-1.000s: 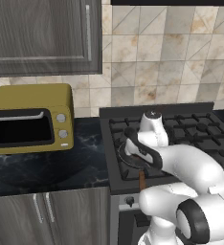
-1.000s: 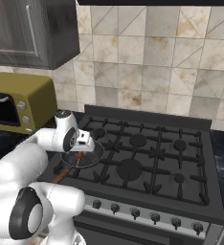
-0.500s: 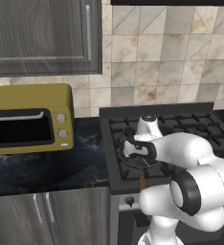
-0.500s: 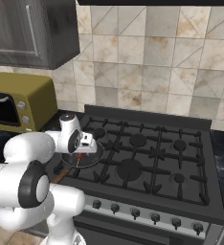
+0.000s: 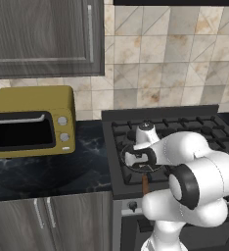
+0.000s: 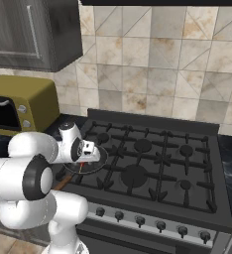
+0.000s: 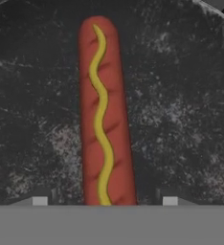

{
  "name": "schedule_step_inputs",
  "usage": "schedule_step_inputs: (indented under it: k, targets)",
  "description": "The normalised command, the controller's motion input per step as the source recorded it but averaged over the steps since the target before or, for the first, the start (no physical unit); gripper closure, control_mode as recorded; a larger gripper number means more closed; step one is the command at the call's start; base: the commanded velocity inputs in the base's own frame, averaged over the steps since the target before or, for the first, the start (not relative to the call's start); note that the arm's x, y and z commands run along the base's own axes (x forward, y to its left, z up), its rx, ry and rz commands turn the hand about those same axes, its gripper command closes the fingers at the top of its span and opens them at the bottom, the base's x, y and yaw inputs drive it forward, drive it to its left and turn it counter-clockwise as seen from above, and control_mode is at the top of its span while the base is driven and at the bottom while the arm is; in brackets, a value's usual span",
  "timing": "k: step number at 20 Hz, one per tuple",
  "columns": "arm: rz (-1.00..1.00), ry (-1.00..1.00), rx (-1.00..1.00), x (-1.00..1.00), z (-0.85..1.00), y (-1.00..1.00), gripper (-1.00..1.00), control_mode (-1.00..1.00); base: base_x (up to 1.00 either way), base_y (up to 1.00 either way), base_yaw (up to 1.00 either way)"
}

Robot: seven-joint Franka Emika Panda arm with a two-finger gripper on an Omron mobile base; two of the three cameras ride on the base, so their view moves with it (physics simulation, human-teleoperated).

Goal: Place the cold items (banana and garlic) from the fridge in one tupperware on the dining counter. Place the warm items (hot dog and kebab skewer) in the stove area in another tupperware.

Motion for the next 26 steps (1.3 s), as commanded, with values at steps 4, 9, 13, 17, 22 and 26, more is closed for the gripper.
schedule_step_inputs:
  k: [4, 9, 13, 17, 22, 26]
  targets:
    - [0.0, -0.01, -0.01, 0.0, -0.06, 0.0, 1.0, -1.0, 0.0, 0.0, 0.0]
    - [0.0, -0.08, 0.0, -0.14, 0.15, 0.0, 1.0, -1.0, 0.0, 0.0, 0.0]
    - [0.0, -0.13, 0.0, -0.31, 0.48, 0.0, 1.0, -1.0, 0.0, 0.0, 0.0]
    - [0.0, -0.16, 0.0, -0.53, 0.75, 0.0, 1.0, -1.0, 0.0, 0.0, 0.0]
    - [0.0, -0.11, 0.0, -0.61, 0.84, -0.03, 1.0, -1.0, 0.0, 0.0, 0.0]
    - [0.0, -0.09, 0.0, -0.52, 0.91, -0.04, 1.0, -1.0, 0.0, 0.0, 0.0]
